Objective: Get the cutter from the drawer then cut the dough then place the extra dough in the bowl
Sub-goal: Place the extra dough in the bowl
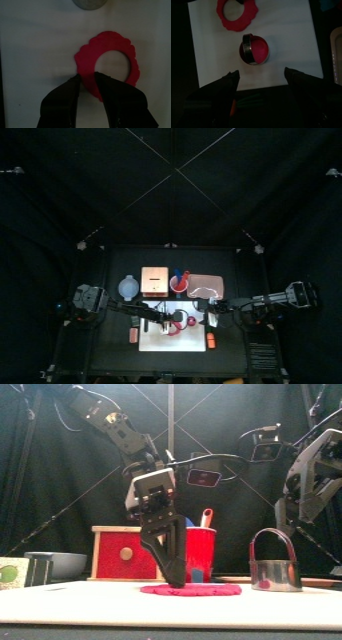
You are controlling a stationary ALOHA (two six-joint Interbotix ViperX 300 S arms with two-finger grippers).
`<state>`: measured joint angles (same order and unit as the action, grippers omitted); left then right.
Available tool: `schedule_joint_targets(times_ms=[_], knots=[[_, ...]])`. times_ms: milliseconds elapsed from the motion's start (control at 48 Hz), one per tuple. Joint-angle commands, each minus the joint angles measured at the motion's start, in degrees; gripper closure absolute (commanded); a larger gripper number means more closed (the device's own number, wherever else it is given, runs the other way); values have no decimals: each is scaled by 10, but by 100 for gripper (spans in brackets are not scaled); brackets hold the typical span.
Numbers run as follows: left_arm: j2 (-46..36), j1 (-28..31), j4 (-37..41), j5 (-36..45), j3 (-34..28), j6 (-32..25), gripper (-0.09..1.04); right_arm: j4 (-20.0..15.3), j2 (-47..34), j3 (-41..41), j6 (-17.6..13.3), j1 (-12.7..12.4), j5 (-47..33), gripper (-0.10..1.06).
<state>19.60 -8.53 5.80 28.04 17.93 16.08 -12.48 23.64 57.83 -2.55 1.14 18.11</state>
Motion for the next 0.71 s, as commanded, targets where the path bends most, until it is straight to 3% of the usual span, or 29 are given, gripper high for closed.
schedule_joint_targets(times_ms=[21, 708], knots=[[-6, 2, 2, 3, -13, -1, 28, -2, 6, -4, 0, -3, -3, -4], [-19, -4, 18, -5, -26, -5, 34, -1, 6, -1, 0, -4, -4, -4]])
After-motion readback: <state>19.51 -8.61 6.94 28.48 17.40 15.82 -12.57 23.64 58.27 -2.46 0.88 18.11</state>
